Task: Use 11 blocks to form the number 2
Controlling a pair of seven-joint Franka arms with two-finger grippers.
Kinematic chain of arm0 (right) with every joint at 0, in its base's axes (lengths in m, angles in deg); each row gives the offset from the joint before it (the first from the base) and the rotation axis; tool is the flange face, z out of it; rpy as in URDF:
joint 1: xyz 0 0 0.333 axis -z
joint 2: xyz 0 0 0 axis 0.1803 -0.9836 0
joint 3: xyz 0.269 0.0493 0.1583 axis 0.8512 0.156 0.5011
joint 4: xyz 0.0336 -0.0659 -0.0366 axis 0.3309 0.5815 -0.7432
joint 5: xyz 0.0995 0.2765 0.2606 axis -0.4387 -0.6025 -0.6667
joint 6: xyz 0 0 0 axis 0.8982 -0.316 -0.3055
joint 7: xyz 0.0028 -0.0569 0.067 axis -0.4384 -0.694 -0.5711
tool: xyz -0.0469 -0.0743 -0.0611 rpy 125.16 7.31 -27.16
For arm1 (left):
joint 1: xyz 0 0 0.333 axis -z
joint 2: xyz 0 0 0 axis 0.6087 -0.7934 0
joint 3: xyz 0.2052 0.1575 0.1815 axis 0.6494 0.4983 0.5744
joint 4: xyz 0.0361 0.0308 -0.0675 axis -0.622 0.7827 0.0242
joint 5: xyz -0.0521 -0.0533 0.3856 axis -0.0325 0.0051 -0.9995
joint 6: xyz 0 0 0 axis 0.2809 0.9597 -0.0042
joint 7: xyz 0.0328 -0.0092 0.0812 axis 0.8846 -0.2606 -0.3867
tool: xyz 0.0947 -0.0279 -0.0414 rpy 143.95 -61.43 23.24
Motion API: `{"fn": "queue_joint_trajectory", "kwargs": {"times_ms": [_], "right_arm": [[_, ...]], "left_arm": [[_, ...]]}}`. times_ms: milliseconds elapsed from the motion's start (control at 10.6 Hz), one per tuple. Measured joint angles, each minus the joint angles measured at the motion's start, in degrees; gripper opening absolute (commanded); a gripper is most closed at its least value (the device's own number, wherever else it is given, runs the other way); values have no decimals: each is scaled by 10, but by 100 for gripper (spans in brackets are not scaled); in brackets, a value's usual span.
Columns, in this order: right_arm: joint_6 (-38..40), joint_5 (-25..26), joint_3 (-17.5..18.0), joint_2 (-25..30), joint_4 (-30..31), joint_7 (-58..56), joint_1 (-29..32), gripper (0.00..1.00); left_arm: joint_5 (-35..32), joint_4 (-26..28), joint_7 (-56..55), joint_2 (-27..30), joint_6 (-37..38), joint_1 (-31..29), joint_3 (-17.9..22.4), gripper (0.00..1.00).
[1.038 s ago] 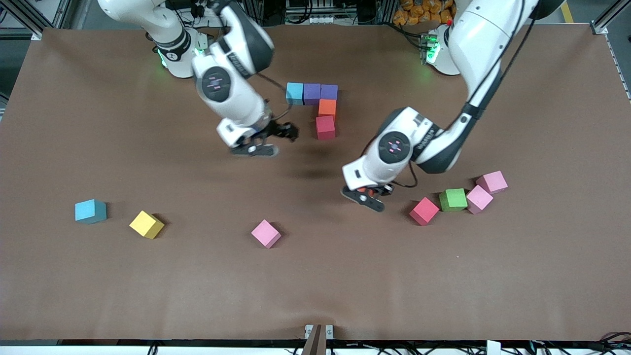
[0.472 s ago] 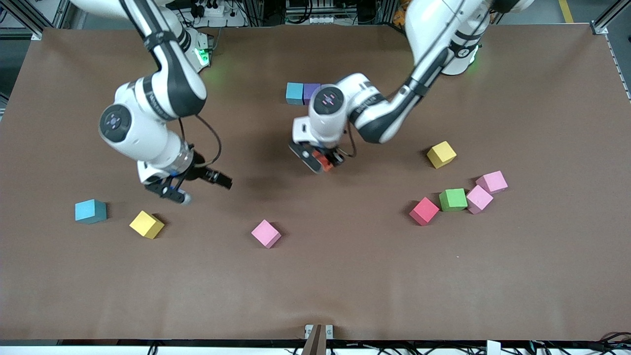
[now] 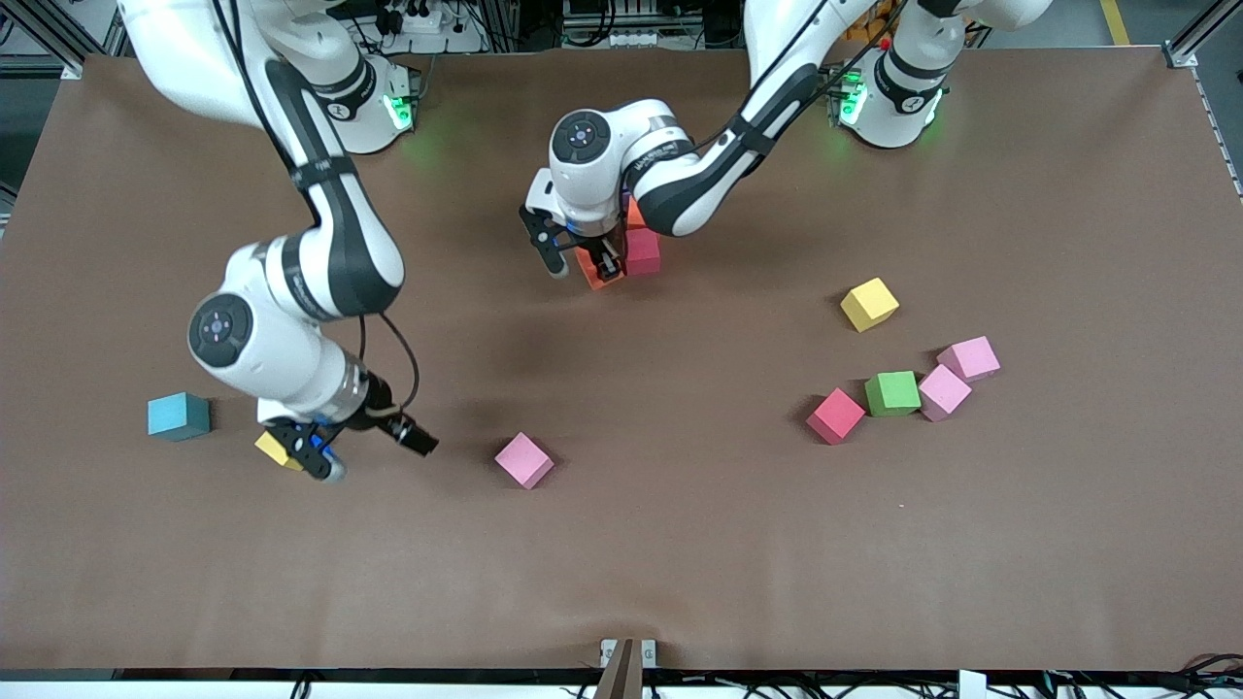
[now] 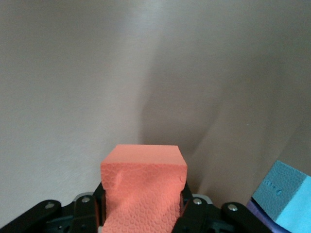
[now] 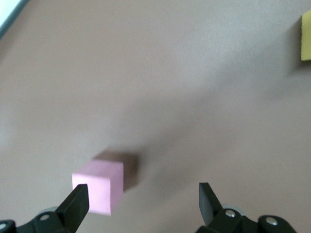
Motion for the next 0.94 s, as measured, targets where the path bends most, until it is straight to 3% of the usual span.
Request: {"fn": "queue_joint_trajectory", "kwargs": {"times_ms": [283, 660, 944], "right_arm": [[-9, 0, -14, -52, -53, 16, -16, 100], [-103, -1, -14, -89, -79, 17, -35, 100], [-106, 0, -15, -97, -92, 14, -40, 100]], "left_arm": [[-44, -2, 15, -33, -52, 17, 1, 46], [-46, -4, 44, -37, -56, 26, 1, 42], [-48, 3, 56, -34, -56, 28, 1, 42]]}}
